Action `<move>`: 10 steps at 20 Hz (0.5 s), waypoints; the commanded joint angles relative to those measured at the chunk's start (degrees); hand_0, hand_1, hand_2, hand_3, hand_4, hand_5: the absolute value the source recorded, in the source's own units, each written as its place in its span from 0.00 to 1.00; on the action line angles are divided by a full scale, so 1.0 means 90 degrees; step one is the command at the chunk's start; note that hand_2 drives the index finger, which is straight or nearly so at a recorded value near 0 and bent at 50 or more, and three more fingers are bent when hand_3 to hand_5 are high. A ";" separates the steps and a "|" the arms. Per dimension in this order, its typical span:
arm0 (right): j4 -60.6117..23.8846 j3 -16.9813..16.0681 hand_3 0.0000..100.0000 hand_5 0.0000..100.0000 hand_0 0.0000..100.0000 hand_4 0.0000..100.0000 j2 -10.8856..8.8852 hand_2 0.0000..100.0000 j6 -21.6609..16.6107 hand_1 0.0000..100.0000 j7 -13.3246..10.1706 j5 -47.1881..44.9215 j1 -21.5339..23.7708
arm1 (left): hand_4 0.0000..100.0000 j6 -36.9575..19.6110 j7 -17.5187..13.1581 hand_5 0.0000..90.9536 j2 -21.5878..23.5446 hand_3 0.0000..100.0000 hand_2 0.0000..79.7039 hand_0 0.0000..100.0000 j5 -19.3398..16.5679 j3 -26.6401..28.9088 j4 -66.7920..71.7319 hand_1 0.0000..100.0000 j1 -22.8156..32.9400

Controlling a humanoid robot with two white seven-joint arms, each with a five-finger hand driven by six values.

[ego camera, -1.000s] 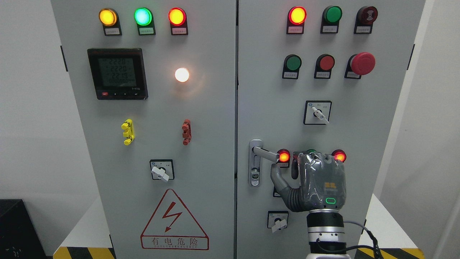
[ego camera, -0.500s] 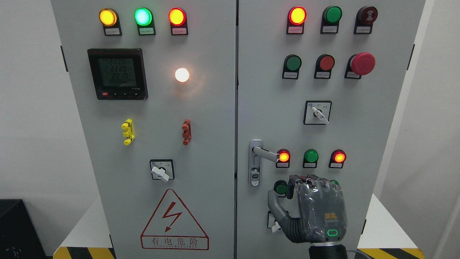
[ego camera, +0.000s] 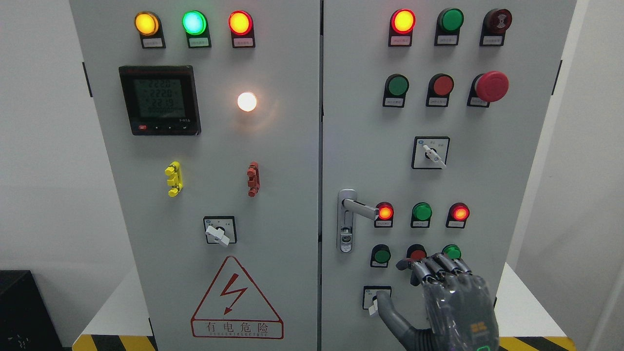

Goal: Release door handle
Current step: 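Open the right hand and withdraw it away from the handle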

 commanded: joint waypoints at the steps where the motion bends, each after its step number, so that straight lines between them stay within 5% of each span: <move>1: -0.0348 -0.1235 0.00 0.00 0.33 0.00 -0.0024 0.00 -0.0142 0.29 0.0055 -0.0605 0.0089 | 0.01 0.0002 0.0003 0.00 0.0000 0.09 0.03 0.00 0.0000 -0.0137 -0.0127 0.00 0.0000; 10: -0.0309 -0.1138 0.00 0.00 0.33 0.00 -0.0014 0.00 -0.0133 0.29 0.0114 -0.0605 -0.0213 | 0.01 0.0002 0.0003 0.00 0.0000 0.09 0.03 0.00 0.0000 -0.0137 -0.0127 0.00 0.0000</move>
